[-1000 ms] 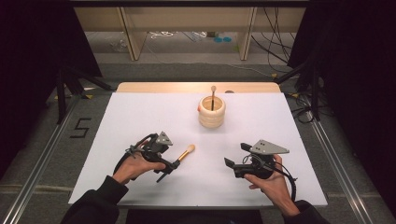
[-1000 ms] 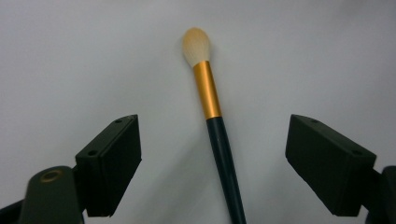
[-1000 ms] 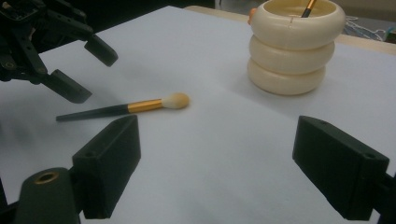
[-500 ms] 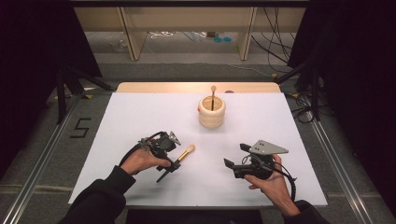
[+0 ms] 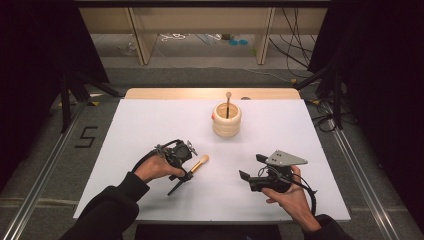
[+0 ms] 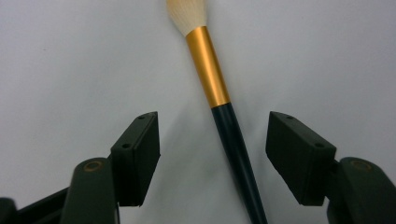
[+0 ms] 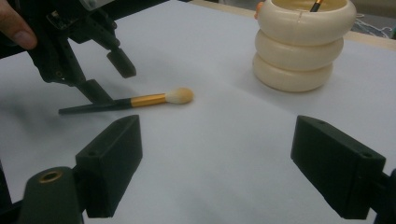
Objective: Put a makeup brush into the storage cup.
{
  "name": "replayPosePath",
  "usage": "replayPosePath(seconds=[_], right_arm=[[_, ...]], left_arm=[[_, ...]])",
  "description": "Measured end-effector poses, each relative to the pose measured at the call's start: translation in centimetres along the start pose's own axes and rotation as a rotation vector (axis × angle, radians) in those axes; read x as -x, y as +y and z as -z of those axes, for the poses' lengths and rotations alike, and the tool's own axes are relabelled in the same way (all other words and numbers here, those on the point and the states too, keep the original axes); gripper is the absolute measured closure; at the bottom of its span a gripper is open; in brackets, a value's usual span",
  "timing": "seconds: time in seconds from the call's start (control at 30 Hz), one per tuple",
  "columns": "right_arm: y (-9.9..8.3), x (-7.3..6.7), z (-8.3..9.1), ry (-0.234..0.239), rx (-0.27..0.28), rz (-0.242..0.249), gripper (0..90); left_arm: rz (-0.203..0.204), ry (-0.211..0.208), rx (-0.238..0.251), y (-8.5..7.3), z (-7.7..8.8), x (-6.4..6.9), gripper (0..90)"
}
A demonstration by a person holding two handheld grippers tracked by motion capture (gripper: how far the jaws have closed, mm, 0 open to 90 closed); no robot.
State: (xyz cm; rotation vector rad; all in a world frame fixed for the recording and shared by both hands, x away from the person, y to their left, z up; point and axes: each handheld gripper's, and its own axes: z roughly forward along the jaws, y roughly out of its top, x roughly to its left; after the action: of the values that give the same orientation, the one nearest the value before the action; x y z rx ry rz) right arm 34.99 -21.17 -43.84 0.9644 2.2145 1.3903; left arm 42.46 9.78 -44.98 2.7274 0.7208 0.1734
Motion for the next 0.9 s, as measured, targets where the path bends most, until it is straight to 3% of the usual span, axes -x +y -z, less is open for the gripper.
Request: replayPosePath(seconds=[0.27, 0.3, 0.33, 0.43, 0.47, 0.5, 0.57, 0.83, 0.9], right_arm=[[0.0, 0.0, 0.0, 0.003, -0.005, 0.002, 17.3], [0.0, 0.0, 0.0, -0.004, -0.008, 0.004, 17.3], [-0.1, 0.0, -0.2, 0.004, 0.014, 0.004, 17.3], [-0.1, -0.1, -0.2, 0.019, -0.002, -0.015, 17.4], [-0.1, 0.0, -0.2, 0.009, 0.010, 0.000, 17.5], [-0.1, 0.0, -0.3, 0.007, 0.010, 0.002, 17.6], [-0.1, -0.1, -0.3, 0.008, 0.007, 0.001, 17.6], [-0.1, -0.1, -0.3, 0.010, 0.007, 0.001, 18.2], [0.0, -0.1, -0.1, 0.002, -0.016, 0.003, 18.2]], left_arm=[[-0.010, -0.013, -0.028, 0.2, -0.8, 0.1, 43.4], [-0.041, -0.013, -0.057, 0.3, -0.7, -0.1, 44.1], [-0.018, -0.014, -0.041, 0.2, -0.8, 0.0, 45.2], [-0.019, -0.023, -0.047, 0.2, -1.0, 0.0, 49.7], [-0.050, -0.023, -0.073, 0.3, -0.9, -0.2, 51.2], [-0.035, -0.029, -0.060, 0.2, -1.0, -0.1, 52.9], [-0.062, -0.032, -0.078, 0.3, -0.9, -0.2, 54.6], [-0.094, -0.044, -0.099, 0.9, -1.0, 0.0, 66.3], [-0.101, -0.050, -0.110, 1.0, -1.1, -0.1, 68.4]])
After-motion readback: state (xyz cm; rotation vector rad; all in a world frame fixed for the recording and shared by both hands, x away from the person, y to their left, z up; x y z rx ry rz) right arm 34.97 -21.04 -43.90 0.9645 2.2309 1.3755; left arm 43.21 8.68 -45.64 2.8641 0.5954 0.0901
